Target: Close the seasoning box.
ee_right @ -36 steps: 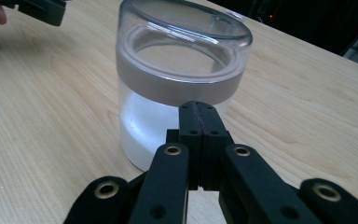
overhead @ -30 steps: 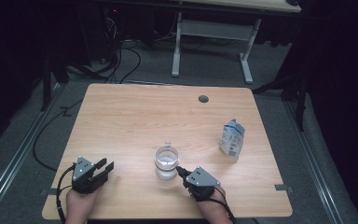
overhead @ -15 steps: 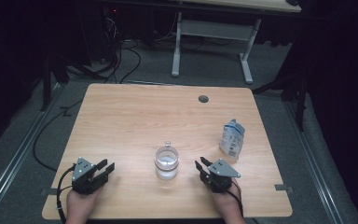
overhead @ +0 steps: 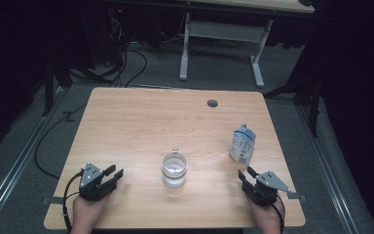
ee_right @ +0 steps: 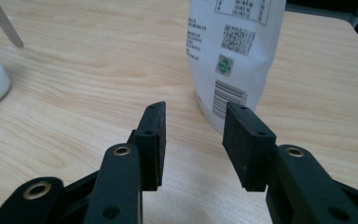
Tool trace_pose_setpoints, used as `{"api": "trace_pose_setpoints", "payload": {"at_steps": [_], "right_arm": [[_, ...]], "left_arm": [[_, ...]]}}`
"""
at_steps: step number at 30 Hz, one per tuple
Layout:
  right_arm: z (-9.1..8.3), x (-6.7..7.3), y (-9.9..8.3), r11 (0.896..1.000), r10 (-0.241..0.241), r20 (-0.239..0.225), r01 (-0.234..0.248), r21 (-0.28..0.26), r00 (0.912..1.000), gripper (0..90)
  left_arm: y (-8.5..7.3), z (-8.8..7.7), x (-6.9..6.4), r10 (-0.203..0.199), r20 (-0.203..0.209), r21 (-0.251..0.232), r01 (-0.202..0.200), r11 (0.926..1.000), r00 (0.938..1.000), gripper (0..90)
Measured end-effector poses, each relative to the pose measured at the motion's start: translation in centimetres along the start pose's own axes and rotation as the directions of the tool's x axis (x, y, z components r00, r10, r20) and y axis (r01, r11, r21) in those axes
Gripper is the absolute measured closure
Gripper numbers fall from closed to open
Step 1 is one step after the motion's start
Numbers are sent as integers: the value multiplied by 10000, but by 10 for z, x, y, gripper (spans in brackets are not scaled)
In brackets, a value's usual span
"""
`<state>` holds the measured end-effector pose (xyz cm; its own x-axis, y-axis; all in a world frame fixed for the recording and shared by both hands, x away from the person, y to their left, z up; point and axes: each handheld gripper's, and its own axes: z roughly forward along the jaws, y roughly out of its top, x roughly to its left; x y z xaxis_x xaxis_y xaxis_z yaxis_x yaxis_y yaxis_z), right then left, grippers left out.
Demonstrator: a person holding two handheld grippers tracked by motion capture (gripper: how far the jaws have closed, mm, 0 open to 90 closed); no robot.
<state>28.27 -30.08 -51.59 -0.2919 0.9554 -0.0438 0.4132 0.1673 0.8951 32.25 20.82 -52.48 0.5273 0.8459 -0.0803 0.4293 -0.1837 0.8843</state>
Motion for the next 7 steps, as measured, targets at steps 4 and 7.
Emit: {"api": "trace_pose_setpoints", "payload": {"at_steps": [4,7], "right_arm": [[0,4,3,9998,-178,-139,176,-136,9997,595],[1,5,2,9999,-105,-239,102,-128,9997,596]], "left_arm": [[-1,-4,-4,-7,-85,-14,7,10000,10000,608],[-1,-5,-3,-61,-113,-39,61,10000,9999,607]]}}
